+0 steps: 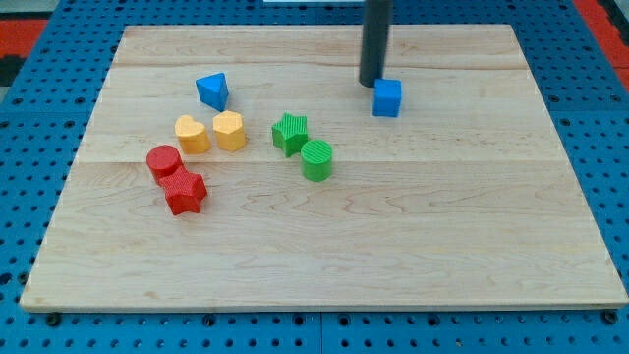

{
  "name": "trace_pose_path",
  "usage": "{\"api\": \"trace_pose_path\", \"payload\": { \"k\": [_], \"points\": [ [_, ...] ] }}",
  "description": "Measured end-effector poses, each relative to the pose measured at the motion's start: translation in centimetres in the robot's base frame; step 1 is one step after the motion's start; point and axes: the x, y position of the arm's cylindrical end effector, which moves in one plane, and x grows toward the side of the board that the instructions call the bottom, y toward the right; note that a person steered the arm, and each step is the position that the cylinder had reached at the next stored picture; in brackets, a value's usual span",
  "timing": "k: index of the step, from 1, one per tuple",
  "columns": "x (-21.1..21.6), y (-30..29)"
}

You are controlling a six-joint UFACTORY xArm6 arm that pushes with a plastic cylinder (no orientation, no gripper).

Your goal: Slide the blue cube closer to the green circle

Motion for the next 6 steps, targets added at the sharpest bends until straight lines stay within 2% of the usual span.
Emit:
{"api": "trace_pose_path", "payload": {
  "k": [2, 3, 4, 5, 6],
  "points": [
    [9.2, 2.2],
    [6.6, 4.0],
    [7.9, 5.3],
    [12.7, 6.3],
    [14.3, 6.3]
  ]
}}
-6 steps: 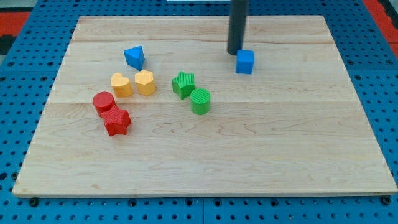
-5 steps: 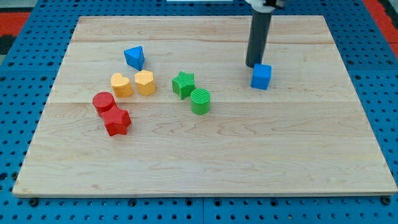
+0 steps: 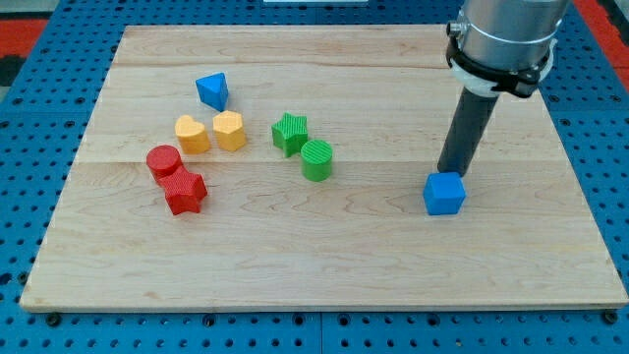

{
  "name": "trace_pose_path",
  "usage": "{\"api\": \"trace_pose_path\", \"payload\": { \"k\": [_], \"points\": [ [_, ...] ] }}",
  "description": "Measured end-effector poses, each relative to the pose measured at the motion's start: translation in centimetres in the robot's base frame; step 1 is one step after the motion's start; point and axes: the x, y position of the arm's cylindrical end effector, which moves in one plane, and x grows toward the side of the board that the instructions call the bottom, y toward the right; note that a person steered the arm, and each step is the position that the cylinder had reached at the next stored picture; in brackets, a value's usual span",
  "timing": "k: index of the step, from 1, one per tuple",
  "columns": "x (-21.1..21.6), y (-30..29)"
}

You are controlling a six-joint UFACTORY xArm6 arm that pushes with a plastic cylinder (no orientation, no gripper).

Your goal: Slide the blue cube closer to the green circle

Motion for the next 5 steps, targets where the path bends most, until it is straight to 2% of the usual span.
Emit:
{"api": "trace_pose_path", "payload": {
  "k": [1, 2, 3, 4, 5],
  "points": [
    [1.5, -3.4],
    [2.2, -1.8],
    [4.0, 3.0],
    [6.4, 5.2],
    [7.2, 0.1]
  ]
}}
